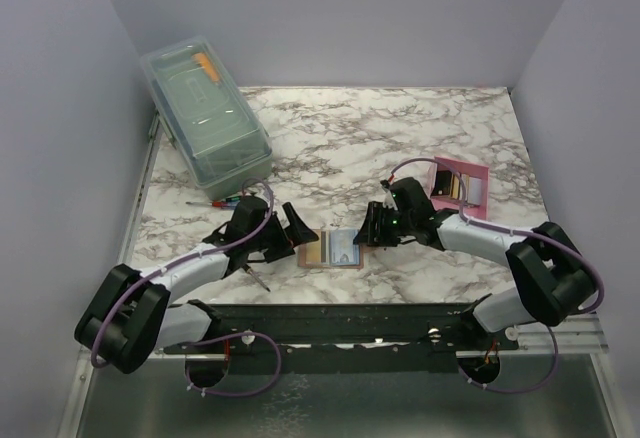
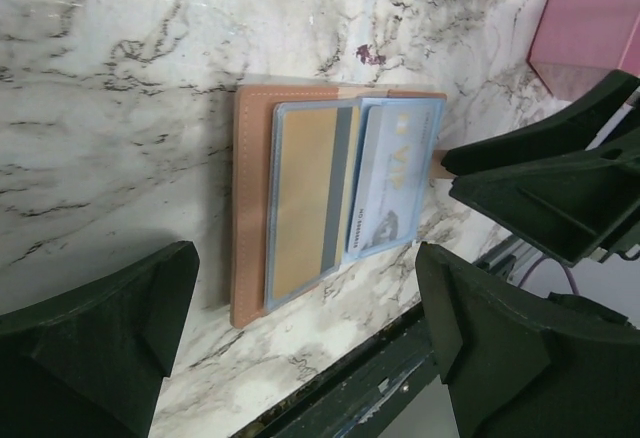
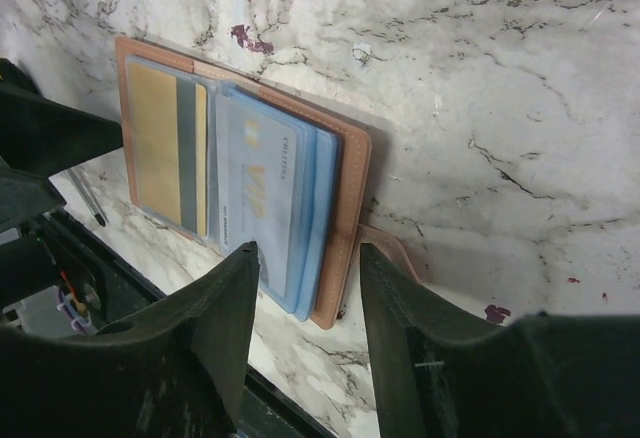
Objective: Put the credit cards into the card holder
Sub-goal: Close the card holder at the center of the board.
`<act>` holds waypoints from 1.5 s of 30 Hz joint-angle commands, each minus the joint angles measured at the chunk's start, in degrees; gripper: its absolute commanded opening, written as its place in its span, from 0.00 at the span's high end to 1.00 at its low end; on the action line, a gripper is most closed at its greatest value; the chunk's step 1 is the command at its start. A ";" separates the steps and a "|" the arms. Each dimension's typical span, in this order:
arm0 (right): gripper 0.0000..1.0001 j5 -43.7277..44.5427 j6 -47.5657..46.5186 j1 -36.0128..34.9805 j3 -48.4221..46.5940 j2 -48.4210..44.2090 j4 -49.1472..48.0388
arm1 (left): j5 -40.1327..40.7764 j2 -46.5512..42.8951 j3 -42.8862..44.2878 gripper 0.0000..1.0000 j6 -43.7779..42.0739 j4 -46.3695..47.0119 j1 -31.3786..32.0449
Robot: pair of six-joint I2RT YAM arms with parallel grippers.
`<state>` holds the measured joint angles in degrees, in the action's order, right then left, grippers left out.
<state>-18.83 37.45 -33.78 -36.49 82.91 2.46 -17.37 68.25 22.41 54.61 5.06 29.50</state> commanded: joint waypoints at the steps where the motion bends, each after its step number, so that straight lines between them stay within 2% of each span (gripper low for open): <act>1: 0.52 -1.30 -0.38 -0.32 0.77 1.76 -1.93 | -6.08 2.68 -0.85 0.01 1.89 6.24 -0.12; 4: 0.52 -1.51 -0.36 -0.27 0.74 2.12 -1.93 | -9.39 4.66 -1.29 0.02 4.19 11.29 0.10; 7: 0.52 -1.60 -0.26 -0.30 0.54 2.08 -1.93 | -10.14 4.22 -0.63 0.04 4.49 12.00 0.47; 12: 0.52 -1.64 -0.12 -0.31 0.38 2.27 -2.72 | -8.55 0.66 0.96 0.08 5.11 12.01 1.89; 16: 0.52 -1.84 0.66 -0.32 0.16 2.17 -3.77 | -5.67 0.71 2.64 0.10 6.35 12.18 5.95; 20: 0.52 -0.24 1.02 -0.28 -0.77 0.40 0.01 | -3.22 3.20 4.36 0.11 6.69 13.41 10.07; 25: 0.52 5.44 1.34 -0.19 -1.34 -4.86 6.49 | -2.59 9.12 6.03 0.15 7.09 16.57 12.60; 31: 0.50 8.14 1.66 1.43 0.50 -10.18 10.93 | -0.81 13.03 8.25 0.17 6.43 18.37 15.49; 40: 0.46 9.47 -0.23 4.69 0.85 -12.49 13.32 | 0.19 15.83 11.27 0.18 4.52 18.06 16.47; 45: 0.45 8.79 -1.60 6.43 0.43 -12.21 13.27 | 1.33 15.29 13.59 0.18 3.26 14.93 16.51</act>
<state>-11.20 37.80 -28.45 -36.47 71.07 13.89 -18.35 83.61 33.15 60.01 20.91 45.63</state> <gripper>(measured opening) 0.541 0.823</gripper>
